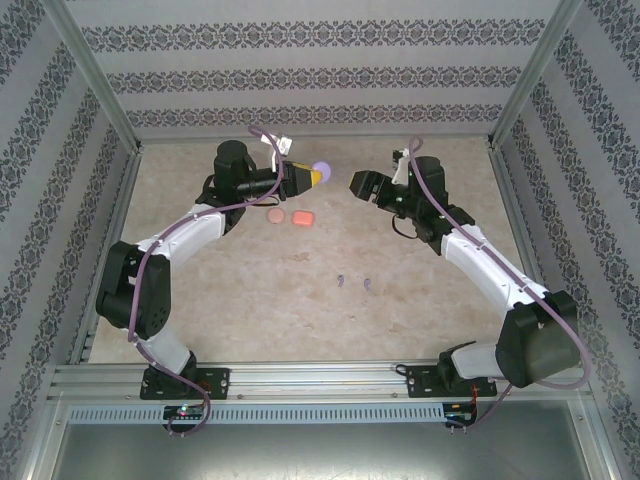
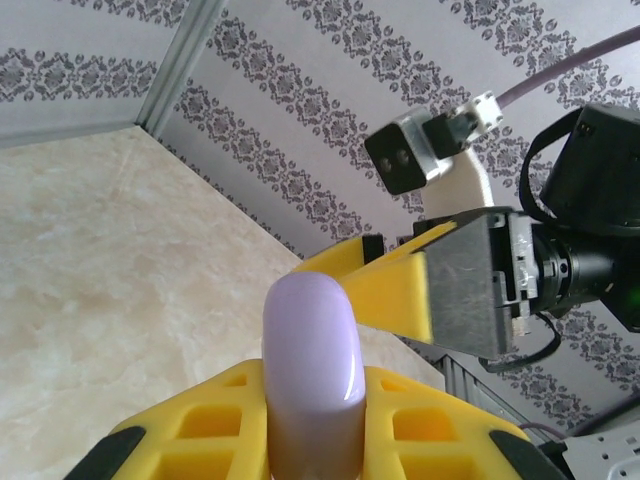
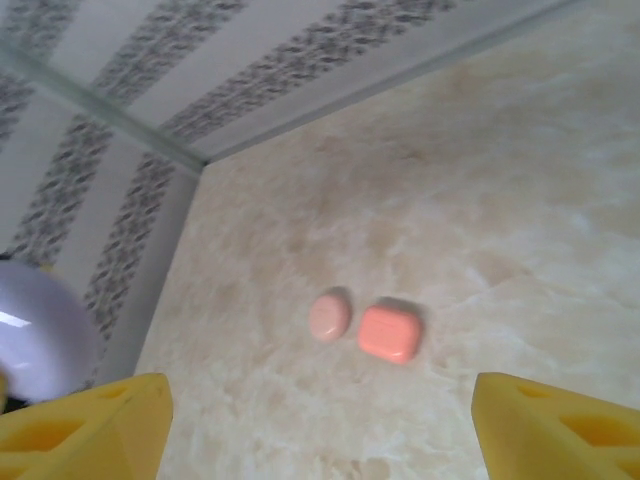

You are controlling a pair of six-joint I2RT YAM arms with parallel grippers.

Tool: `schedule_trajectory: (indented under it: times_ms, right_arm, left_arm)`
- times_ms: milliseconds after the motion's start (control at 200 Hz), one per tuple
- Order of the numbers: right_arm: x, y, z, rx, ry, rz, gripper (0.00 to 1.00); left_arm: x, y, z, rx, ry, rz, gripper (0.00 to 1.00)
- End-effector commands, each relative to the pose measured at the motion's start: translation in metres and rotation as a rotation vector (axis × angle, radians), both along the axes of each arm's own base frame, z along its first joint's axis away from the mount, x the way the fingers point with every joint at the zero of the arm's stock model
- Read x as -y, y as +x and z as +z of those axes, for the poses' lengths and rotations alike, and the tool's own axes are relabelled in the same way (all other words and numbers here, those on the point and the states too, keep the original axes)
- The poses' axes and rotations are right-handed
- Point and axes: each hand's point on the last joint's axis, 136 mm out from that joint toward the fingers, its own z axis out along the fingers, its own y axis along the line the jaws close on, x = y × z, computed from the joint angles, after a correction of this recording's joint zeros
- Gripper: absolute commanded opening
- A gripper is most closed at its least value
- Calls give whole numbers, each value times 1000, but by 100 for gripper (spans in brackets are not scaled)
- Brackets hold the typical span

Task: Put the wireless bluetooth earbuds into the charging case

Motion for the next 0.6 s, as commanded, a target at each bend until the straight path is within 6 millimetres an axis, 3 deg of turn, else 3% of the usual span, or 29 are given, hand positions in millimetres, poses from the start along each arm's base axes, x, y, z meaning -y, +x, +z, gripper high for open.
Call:
schedule_trajectory:
  times_ms: [0, 335, 595]
  right_arm:
    - [-25, -11, 33, 159, 28, 178, 78]
    - [-60, -4, 46, 188, 48, 263, 75]
    - [-59, 13, 32, 154, 33, 226, 72]
  left_arm:
    - [-3, -10, 19, 55, 1, -49, 0]
    - [-2, -11, 16, 44, 3, -62, 0]
    - [-1, -13, 19, 52, 0, -76, 0]
